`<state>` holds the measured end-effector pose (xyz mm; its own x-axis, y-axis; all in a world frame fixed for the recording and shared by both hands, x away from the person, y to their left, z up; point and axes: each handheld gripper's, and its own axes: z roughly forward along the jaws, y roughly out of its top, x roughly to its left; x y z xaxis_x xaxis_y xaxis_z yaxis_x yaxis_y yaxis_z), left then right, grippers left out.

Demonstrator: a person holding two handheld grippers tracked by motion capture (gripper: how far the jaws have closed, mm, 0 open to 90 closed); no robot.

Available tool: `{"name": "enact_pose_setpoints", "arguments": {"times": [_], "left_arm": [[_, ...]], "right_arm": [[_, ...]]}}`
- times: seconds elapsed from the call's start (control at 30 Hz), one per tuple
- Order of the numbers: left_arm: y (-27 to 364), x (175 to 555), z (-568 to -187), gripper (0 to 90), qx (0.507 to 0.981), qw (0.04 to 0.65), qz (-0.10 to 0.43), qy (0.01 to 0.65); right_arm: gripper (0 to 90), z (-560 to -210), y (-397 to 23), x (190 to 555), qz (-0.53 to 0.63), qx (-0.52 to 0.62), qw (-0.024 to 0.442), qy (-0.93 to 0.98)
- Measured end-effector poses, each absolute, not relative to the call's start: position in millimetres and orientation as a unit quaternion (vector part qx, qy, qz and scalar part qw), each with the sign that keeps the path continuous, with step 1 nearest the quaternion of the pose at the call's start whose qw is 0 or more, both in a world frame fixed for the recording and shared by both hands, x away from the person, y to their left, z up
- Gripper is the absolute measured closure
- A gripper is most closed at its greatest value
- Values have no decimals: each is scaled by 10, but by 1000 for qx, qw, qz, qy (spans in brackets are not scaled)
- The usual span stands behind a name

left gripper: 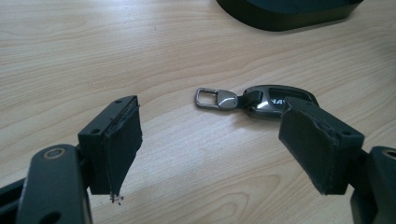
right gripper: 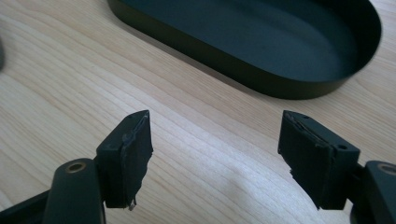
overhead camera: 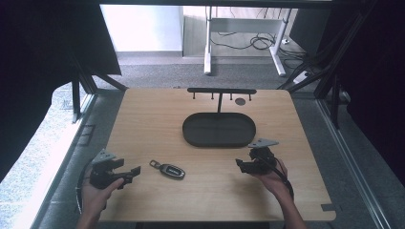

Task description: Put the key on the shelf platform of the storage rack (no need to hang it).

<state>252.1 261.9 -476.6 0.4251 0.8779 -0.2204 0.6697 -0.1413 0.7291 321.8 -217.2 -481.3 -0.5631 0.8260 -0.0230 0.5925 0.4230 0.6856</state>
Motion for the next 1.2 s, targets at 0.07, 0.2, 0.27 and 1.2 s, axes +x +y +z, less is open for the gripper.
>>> {"name": "enact_pose_setpoints", "arguments": {"times": [0.07,0.2,0.27,1.2], "left_arm": [[2619,2522,-4767,214,744,398,130,520],[2614,2524,-4772,215,745,397,129,520],[2610,2524,-4773,215,746,397,129,519],[2597,2519,-4768,214,748,398,125,516]], "right_arm": [[275,-4794,-2123,3240,319,424,175,829],[278,-4758,-2037,3260,317,413,165,838],[279,-4728,-1992,3274,313,407,162,842],[319,-4255,-1265,3435,272,311,111,904]]}}
